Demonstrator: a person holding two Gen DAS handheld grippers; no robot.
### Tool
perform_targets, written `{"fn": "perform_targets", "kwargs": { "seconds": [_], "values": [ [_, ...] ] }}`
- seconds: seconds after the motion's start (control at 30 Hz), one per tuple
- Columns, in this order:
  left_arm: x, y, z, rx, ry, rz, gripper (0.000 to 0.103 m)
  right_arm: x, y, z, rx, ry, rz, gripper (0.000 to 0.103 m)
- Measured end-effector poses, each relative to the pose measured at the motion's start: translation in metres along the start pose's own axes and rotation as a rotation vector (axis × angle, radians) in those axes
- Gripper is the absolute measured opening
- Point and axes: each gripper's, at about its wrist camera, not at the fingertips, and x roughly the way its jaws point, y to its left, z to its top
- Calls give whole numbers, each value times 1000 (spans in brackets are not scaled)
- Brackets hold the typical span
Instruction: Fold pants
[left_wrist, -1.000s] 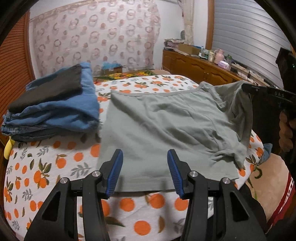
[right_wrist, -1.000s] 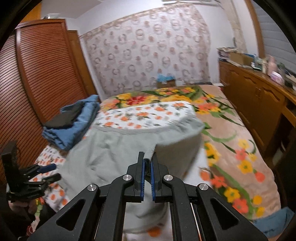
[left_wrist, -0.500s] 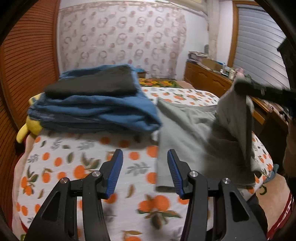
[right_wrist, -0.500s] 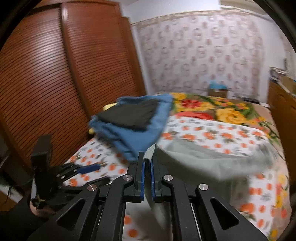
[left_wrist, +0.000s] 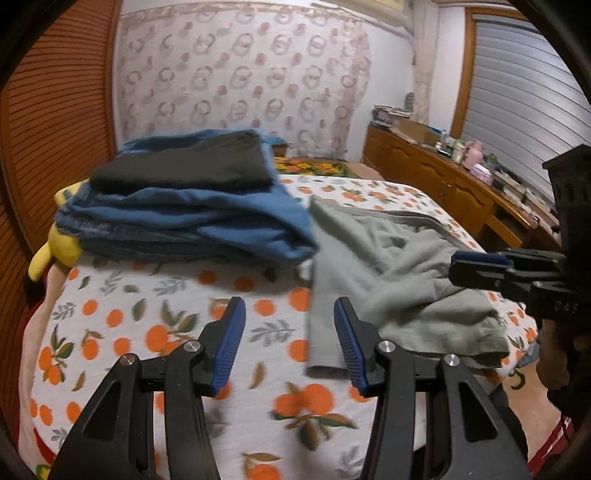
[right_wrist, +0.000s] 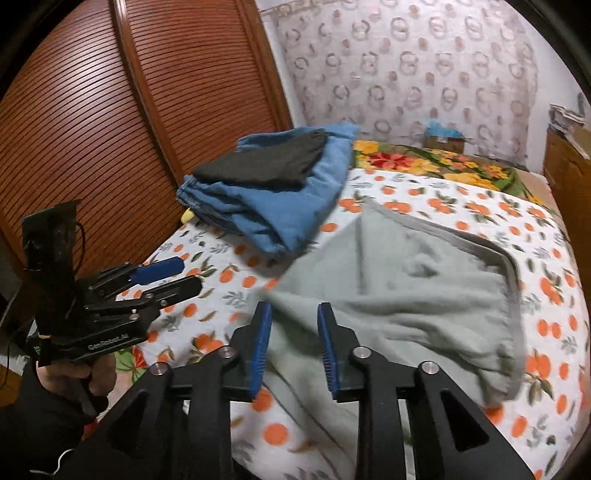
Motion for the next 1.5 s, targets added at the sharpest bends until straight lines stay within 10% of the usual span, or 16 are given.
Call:
{"fn": "perform_targets", "kwargs": {
  "seconds": [0.57,0.97,1.13,1.3,1.5],
  "values": [
    [35,-42,-10,104,93,-58,51,-29,-83,-41,118,11,-289,50],
    [43,-38,-15,104,106,-50,50,-11,-90,-45,161,40,-178,50],
    [44,-41,-15,117,105,-69,31,-6,-98,-43,198,48,-149,49],
    [43,-41,-14,128,101,-70,14,-14,-106,-40,214,47,-136,12],
    [35,-45,-16,144,80,-113,3,-32,-102,-7,164,-28,-146,7]
  ]
}}
